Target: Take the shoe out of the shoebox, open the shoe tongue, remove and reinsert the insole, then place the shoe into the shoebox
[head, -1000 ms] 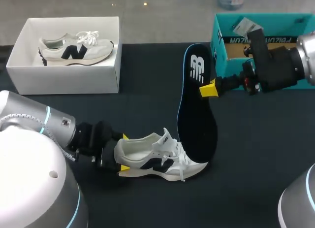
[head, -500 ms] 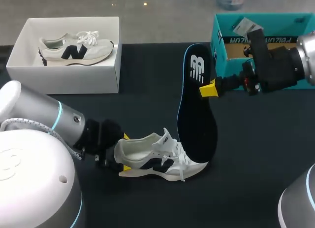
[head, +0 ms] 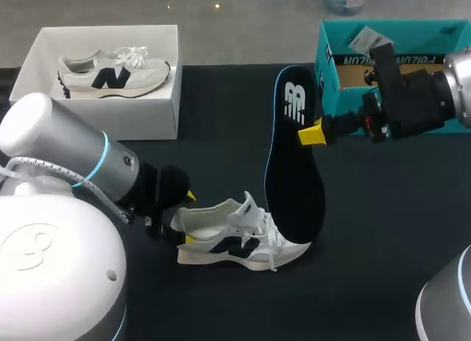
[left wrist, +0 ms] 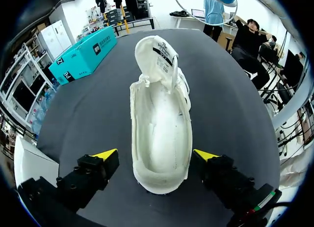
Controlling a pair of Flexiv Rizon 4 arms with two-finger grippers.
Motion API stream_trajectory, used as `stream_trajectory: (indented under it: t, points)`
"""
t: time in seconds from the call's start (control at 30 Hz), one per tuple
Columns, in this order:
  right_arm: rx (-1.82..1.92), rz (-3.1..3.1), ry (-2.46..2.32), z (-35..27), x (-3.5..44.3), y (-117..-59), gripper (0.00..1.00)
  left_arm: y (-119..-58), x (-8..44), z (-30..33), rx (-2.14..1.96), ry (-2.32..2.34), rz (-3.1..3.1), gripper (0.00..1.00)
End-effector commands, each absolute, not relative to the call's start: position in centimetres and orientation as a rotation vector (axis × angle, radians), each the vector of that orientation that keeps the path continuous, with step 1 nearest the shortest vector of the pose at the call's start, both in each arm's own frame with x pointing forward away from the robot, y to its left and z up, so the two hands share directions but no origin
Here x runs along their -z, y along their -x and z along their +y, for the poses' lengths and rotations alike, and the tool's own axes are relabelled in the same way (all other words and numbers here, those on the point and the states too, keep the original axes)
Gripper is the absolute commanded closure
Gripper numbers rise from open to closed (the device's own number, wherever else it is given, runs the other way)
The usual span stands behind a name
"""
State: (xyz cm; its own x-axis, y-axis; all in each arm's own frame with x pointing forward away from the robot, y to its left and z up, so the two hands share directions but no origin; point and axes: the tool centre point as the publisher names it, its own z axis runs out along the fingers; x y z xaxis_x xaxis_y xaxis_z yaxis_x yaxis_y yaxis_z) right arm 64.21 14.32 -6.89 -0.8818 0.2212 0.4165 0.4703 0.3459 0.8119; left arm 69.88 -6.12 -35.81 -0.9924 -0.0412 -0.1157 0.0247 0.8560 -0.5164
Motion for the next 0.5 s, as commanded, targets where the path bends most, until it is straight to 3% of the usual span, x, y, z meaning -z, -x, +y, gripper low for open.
stream_trajectory:
  t: [0.03,0.5]
  points:
    - [1.55,-2.377,0.624,14.5,7.0,-64.3,1.0,-70.5,35.1,-6.5,0.583,0.031,2.981,0.0]
    - [1.55,-2.377,0.624,14.5,7.0,-64.3,1.0,-69.8,33.6,-7.0,0.185,-0.021,2.913,0.0]
